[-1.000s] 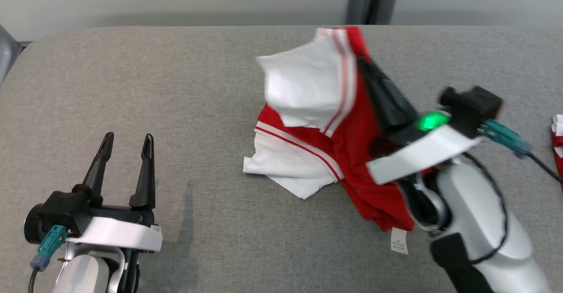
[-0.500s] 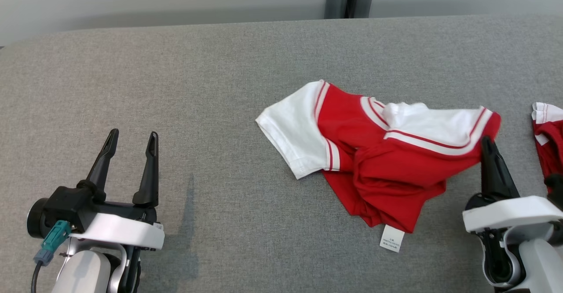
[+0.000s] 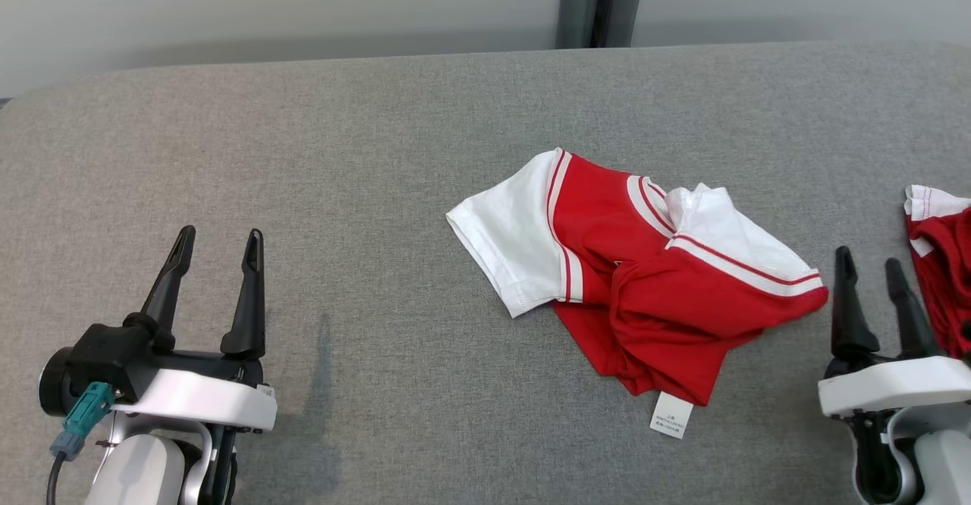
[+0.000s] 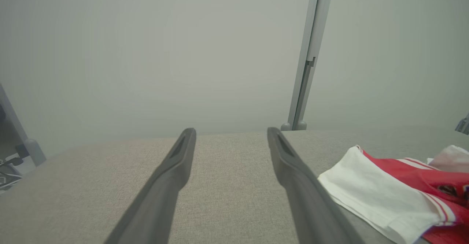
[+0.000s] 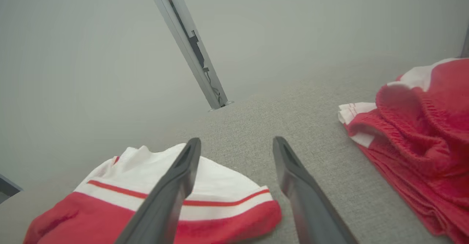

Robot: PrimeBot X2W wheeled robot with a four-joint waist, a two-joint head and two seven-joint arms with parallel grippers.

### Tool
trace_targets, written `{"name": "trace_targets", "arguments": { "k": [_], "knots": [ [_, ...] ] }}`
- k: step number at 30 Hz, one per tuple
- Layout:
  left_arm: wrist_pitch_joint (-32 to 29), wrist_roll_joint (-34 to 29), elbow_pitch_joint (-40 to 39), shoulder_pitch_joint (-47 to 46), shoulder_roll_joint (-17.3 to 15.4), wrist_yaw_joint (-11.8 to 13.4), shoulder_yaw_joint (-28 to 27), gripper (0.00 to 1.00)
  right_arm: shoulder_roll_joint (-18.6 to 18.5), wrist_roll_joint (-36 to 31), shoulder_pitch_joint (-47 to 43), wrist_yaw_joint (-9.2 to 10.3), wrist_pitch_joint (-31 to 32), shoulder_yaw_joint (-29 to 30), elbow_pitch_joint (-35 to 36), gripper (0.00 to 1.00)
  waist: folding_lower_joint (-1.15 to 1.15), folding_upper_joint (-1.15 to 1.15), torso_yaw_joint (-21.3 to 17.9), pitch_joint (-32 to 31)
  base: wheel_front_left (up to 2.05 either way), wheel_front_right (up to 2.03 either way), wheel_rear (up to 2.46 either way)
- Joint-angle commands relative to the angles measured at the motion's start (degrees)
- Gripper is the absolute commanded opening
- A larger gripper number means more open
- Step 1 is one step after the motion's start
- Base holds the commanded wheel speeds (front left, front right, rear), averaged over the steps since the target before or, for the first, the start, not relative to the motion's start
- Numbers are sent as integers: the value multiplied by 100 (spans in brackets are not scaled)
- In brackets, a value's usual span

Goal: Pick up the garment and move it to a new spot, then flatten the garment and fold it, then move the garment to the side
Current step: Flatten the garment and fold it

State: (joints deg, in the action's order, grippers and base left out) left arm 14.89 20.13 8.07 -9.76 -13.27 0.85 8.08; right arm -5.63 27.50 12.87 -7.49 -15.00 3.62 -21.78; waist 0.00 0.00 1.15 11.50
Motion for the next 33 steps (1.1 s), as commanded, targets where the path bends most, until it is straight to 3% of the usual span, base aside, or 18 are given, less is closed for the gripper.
{"name": "trace_targets", "arguments": {
  "k": [1,7,18,33],
  "knots": [
    [25,3,-24,13,-16,34,-32,100,-21,-18,-53,-2,-26,62,101,100,0,0,-15,-26,0,0,0],
    [13,-2,-156,140,-59,137,-68,100,-139,-509,-197,-2,48,25,838,100,0,0,-65,-143,0,0,0],
    [-116,23,-412,483,-138,305,-94,100,-44,-1473,-795,-1,1054,-178,2387,100,0,0,-93,-424,0,0,0],
    [-353,49,-637,799,-208,415,-21,100,86,-1618,-1323,-1,1481,-132,2882,100,0,0,-135,-725,0,0,0]
  ]
}}
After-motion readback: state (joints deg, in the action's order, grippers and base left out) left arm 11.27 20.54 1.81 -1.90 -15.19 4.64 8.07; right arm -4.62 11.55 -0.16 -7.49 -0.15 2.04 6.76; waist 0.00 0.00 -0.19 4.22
